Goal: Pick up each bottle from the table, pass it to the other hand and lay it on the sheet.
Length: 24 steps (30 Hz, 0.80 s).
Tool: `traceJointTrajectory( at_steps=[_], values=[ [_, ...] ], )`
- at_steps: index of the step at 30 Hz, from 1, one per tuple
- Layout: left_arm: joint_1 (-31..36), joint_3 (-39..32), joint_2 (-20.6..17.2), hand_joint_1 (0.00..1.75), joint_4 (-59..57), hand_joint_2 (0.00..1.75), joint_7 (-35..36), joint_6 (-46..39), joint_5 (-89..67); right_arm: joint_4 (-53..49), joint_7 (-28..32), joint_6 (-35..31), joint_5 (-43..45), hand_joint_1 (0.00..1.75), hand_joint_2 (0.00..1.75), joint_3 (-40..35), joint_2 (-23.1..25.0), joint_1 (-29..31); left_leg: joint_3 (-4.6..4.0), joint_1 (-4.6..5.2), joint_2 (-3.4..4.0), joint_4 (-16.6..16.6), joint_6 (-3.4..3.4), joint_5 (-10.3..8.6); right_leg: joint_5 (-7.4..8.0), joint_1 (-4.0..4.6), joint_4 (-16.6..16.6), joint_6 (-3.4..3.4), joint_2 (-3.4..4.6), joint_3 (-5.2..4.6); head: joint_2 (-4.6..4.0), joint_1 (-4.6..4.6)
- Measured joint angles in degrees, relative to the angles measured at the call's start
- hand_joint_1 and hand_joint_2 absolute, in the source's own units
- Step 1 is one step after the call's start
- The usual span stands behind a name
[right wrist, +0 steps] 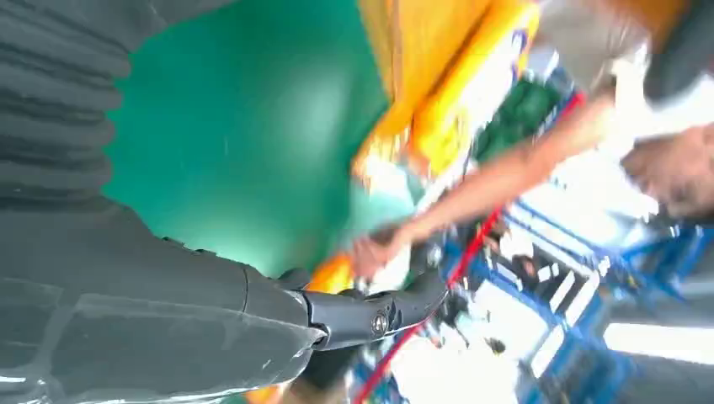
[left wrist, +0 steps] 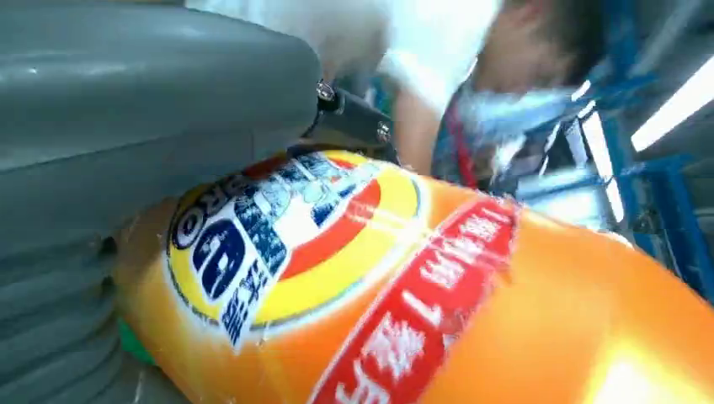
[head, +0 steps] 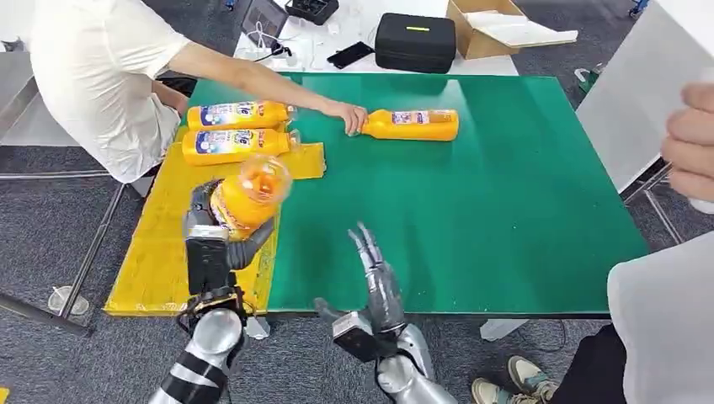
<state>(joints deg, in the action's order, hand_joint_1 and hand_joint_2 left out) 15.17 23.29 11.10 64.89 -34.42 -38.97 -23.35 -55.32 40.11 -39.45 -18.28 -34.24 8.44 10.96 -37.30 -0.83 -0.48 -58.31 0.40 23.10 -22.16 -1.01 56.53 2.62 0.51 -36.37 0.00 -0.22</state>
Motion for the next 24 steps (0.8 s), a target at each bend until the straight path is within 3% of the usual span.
traceJointTrajectory(
  at_steps=[4,8,11,15,24],
  values=[
    [1.09,-9.75,1.11,1.75,-3.57,1.75,1.48,-0.09,-18.77,-4.65,0.0,-0.35,-5.79,0.0,1.75,7.28,-0.17,-1.42,0.01,0.0,-0.02,0.0,-0.01,-0.01,0.0,0.0,0.0,0.0,-0.01,0.01,0.0,-0.02],
    [2.7,-15.34,1.31,1.75,-8.07,1.75,8.18,-0.09,-34.6,-8.26,0.0,-0.48,-5.76,0.0,1.75,13.9,-0.02,-2.45,0.0,0.0,-0.02,0.0,-0.01,-0.02,0.0,0.0,0.01,0.0,-0.01,0.02,0.0,-0.02],
    [3.85,-16.49,1.27,1.75,-10.93,1.75,10.26,-0.11,-36.96,-9.64,0.0,-0.5,-5.24,0.0,1.75,16.41,-0.04,-2.93,0.0,0.0,-0.02,0.0,-0.01,-0.01,0.0,0.0,0.01,0.0,-0.01,0.01,0.02,-0.02],
    [7.65,-15.89,0.35,1.75,-19.17,1.75,18.49,1.79,-44.93,-10.25,0.0,-0.5,-2.69,0.0,1.75,17.39,-0.26,-2.97,0.0,0.0,-0.04,0.0,-0.01,-0.02,0.0,0.0,0.01,0.0,-0.01,0.02,0.0,-0.02],
    [10.45,-14.09,-0.83,1.75,-26.09,1.75,19.76,1.95,-46.14,-10.38,0.0,-0.5,-2.22,0.0,1.75,17.52,-0.79,-3.0,-0.02,0.0,-0.03,0.0,-0.01,-0.01,-0.01,0.0,0.01,0.0,-0.01,0.01,0.0,-0.02]
  ],
)
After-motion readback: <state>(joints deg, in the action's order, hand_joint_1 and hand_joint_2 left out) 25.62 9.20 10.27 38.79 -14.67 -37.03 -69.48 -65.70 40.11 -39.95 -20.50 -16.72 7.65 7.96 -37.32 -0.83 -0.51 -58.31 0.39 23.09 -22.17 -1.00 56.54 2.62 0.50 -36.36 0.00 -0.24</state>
